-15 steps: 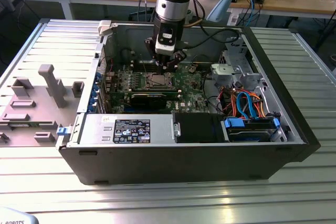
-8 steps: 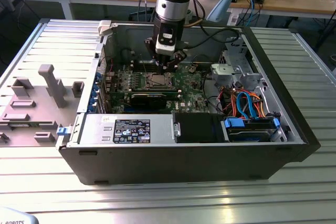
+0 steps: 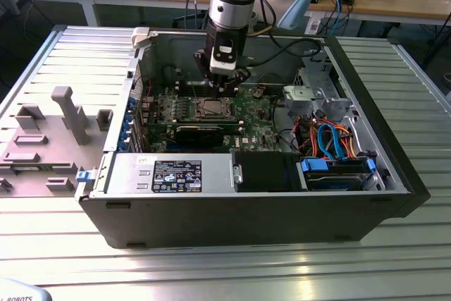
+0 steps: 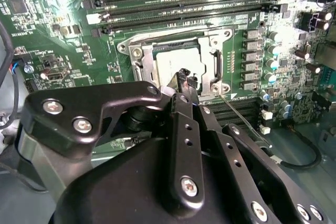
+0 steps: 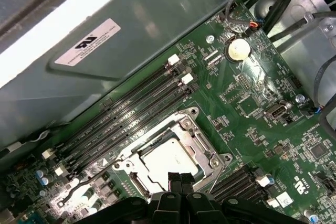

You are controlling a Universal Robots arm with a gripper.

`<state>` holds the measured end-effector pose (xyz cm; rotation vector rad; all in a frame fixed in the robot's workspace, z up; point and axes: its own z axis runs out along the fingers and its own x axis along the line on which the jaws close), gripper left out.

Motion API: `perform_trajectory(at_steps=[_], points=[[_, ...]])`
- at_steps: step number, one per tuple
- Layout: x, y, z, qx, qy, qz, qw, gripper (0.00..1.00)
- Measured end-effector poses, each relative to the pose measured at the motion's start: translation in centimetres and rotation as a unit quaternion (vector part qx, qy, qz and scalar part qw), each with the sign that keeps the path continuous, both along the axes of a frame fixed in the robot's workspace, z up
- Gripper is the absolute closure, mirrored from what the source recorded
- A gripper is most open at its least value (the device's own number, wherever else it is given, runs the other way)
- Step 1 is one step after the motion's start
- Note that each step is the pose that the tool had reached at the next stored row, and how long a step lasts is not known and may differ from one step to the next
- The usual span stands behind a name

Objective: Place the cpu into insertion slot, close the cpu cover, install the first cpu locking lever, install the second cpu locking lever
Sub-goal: 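Install the first cpu locking lever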

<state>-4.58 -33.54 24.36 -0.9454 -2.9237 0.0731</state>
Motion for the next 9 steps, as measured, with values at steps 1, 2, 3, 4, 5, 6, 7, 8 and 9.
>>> perform_trajectory(at_steps=[1,2,3,4,5,6,7,8,9], points=[[0.00,0.00,0.00,0.0000,0.0000,0.001,1.00000,0.89],[0.00,0.00,0.00,0.0000,0.0000,0.002,1.00000,0.89],[0.00,-0.01,0.00,0.0000,0.0001,0.004,0.99999,0.89],[0.00,-0.01,0.00,0.0000,0.0000,0.005,0.99999,0.89],[0.00,0.00,0.00,0.0000,0.0000,0.007,0.99998,0.89],[0.00,0.00,0.00,0.0000,0.0000,0.008,0.99997,0.89],[0.00,0.00,0.00,0.0000,0.0000,0.009,0.99996,0.89],[0.00,0.00,0.00,0.0000,0.0000,0.011,0.99994,0.89],[0.00,0.00,0.00,0.0000,0.0000,0.011,0.99993,0.89]])
